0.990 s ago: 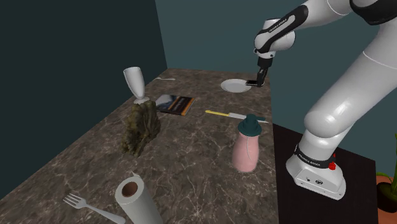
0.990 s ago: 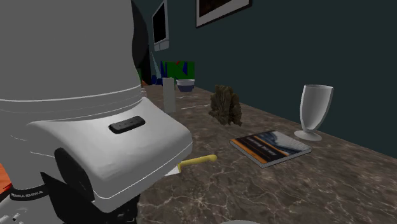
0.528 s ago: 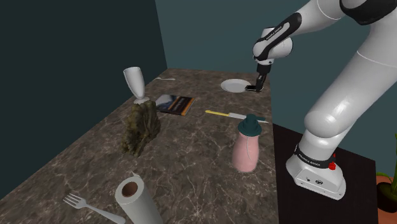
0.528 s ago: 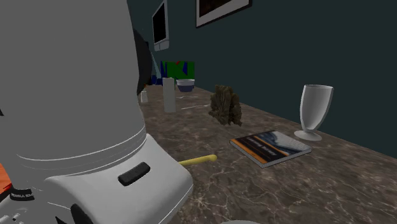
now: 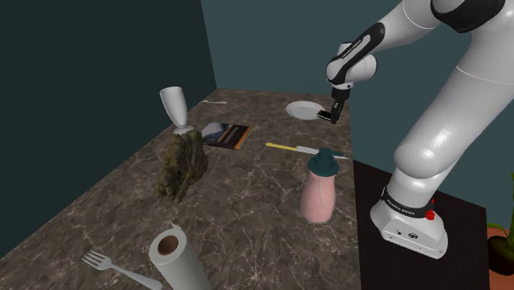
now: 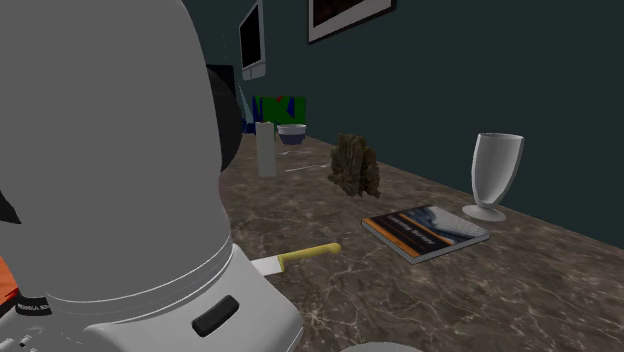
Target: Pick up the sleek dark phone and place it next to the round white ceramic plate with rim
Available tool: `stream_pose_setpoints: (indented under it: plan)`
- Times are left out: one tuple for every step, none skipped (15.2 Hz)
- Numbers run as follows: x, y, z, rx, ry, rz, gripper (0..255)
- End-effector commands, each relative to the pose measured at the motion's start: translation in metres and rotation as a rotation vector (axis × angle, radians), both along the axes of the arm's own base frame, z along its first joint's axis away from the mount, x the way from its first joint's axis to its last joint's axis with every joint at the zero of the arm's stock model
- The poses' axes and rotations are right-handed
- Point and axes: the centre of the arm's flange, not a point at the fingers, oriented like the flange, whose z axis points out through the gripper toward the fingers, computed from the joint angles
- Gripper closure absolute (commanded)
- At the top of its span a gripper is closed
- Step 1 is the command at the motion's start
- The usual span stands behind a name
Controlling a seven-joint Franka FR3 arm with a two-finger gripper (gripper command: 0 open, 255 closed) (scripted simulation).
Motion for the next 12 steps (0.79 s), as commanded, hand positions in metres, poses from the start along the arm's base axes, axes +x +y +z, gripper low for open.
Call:
stream_pose_setpoints:
  plan:
    - [0.0,0.0,0.0,0.0,0.0,0.001,255]
    - [0.0,0.0,0.0,0.0,0.0,0.001,255]
    - [0.0,0.0,0.0,0.0,0.0,0.001,255]
    - [0.0,0.0,0.0,0.0,0.0,0.001,0]
    - [0.0,0.0,-0.001,0.0,0.0,0.001,0]
    - [0.0,0.0,-0.001,0.0,0.0,0.001,0]
    - [0.0,0.0,-0.001,0.0,0.0,0.001,0]
    - [0.0,0.0,-0.001,0.0,0.0,0.001,0]
    - [0.0,0.0,0.0,0.0,0.0,0.001,0]
    - [0.0,0.0,0.013,0.0,0.0,0.001,0]
    - [0.0,0.0,0.026,0.0,0.0,0.001,0]
    - [0.0,0.0,0.039,0.0,0.0,0.001,0]
